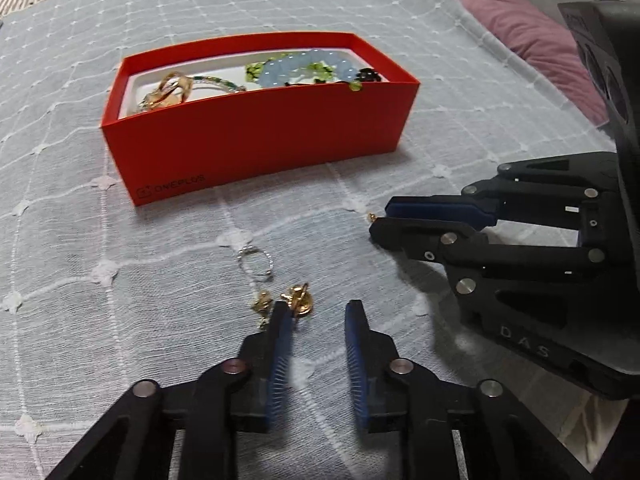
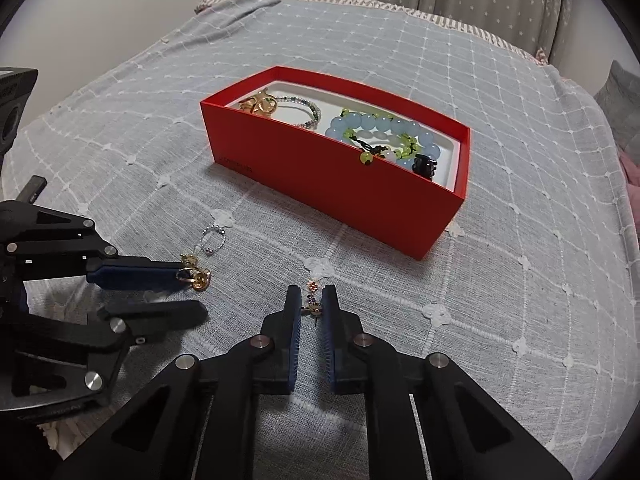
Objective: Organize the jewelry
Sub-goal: 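Grasp a gold earring with left tool while right tool grasps small dangle earring, then carry both held earrings over the red box and lower them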
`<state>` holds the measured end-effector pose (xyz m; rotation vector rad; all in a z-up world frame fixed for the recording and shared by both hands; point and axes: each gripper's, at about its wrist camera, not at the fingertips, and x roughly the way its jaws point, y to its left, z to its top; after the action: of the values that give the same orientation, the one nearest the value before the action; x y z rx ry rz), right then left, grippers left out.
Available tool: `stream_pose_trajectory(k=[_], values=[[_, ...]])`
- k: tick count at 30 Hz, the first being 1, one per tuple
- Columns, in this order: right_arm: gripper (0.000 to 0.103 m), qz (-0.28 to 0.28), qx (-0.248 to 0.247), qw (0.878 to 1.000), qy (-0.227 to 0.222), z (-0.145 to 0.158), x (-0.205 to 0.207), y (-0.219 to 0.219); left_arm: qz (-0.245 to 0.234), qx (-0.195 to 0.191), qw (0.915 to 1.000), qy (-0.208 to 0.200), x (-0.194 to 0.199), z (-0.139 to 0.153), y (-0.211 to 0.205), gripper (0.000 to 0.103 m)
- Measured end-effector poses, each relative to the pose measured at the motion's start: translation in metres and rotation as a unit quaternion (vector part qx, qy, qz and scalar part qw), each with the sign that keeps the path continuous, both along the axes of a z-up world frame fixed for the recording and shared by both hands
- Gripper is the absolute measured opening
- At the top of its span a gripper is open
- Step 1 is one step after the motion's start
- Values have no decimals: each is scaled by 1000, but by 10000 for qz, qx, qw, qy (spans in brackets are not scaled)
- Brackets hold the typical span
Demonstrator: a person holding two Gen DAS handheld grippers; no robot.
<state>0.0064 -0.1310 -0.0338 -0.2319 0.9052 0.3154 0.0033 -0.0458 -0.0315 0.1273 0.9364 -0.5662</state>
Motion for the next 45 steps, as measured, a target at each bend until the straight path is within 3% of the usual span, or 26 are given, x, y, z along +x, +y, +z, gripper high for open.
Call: stream_pose_trajectory(k=[11, 14, 23, 45], values=[[11, -165, 125, 9998, 67, 4, -8, -22, 89, 10, 9999, -70, 7, -2, -8, 24], [11, -163, 117, 9998, 51, 5, -11, -26, 219, 158, 9995, -133, 8, -2, -10, 11], [11, -218, 182, 9996, 32, 13, -12, -30, 480, -28, 9988, 33, 15, 1, -3, 11], [11, -48, 689, 9972, -281, 66, -15, -29, 824, -433, 9955, -176, 27, 50, 25, 11]])
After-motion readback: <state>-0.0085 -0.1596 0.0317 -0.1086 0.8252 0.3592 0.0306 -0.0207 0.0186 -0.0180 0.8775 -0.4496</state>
